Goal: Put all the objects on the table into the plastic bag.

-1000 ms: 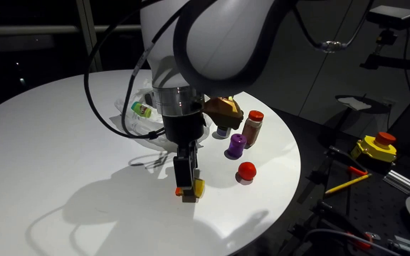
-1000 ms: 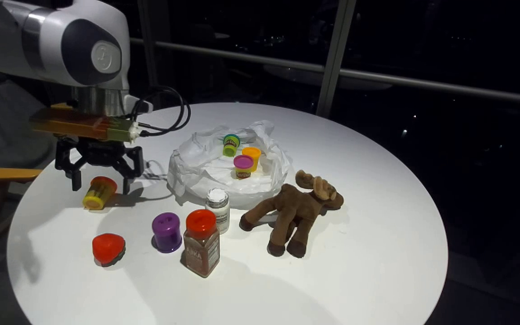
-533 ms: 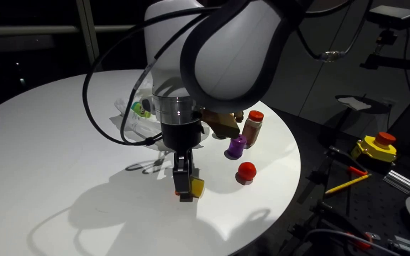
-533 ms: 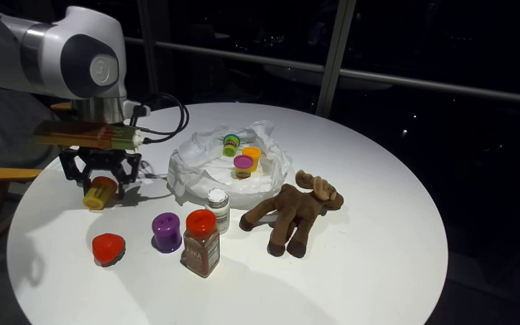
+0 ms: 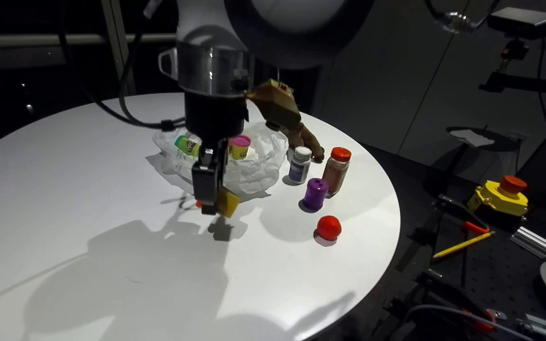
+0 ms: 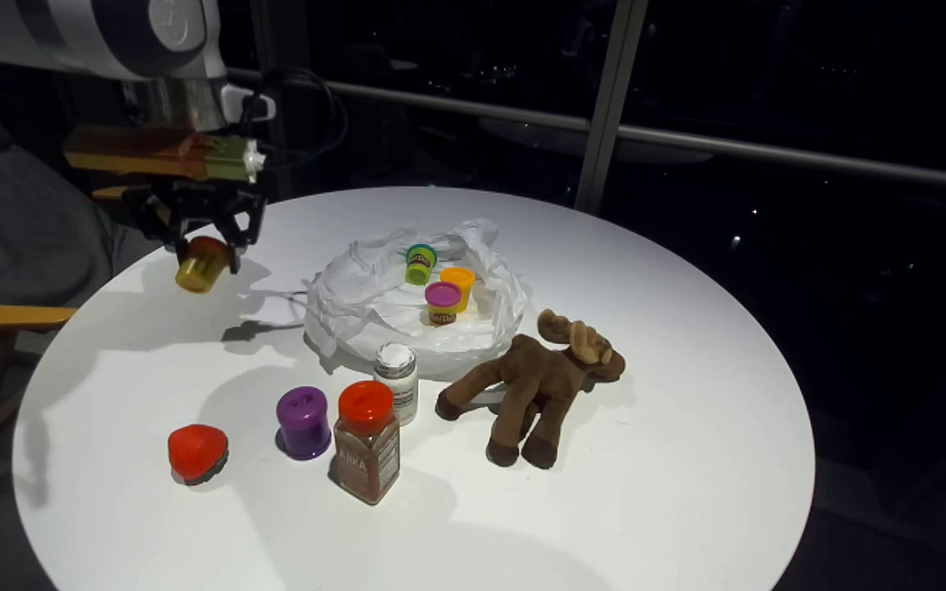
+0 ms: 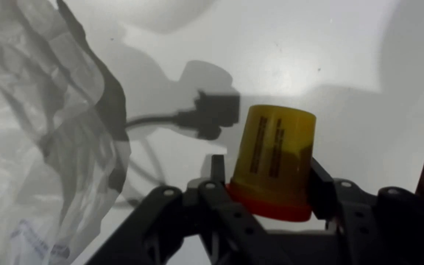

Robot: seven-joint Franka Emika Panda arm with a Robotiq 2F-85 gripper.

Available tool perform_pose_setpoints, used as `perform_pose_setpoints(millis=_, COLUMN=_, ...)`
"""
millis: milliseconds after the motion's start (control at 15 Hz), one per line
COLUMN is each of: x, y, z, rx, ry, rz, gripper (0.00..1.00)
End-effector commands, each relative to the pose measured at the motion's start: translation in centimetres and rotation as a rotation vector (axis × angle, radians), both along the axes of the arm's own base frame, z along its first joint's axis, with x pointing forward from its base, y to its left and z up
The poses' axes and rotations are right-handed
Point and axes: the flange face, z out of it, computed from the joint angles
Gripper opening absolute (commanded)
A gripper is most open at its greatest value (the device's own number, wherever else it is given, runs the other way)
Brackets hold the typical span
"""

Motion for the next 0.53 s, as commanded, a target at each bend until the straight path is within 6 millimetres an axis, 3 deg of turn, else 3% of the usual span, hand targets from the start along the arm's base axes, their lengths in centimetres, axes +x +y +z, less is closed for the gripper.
perform_pose_setpoints(millis=0, x=3.0, y=-0.9, z=6.5, rx=0.047, ry=-0.165, rz=-0.046, gripper=0.27)
perform_pose_setpoints(millis=133, x=5.4, y=-3.1, z=8.3, rx=0.084, ry=-0.252, rz=-0.088, gripper=0.27)
perform_pose_setpoints(millis=267, x=7.5, y=-5.9, z=8.8, rx=0.107, ry=-0.315, rz=-0.138, gripper=0.27)
perform_pose_setpoints(millis=467, x=10.0, y=-10.8, z=6.8, rx=0.116, ry=-0.325, rz=-0.228, gripper=0.27)
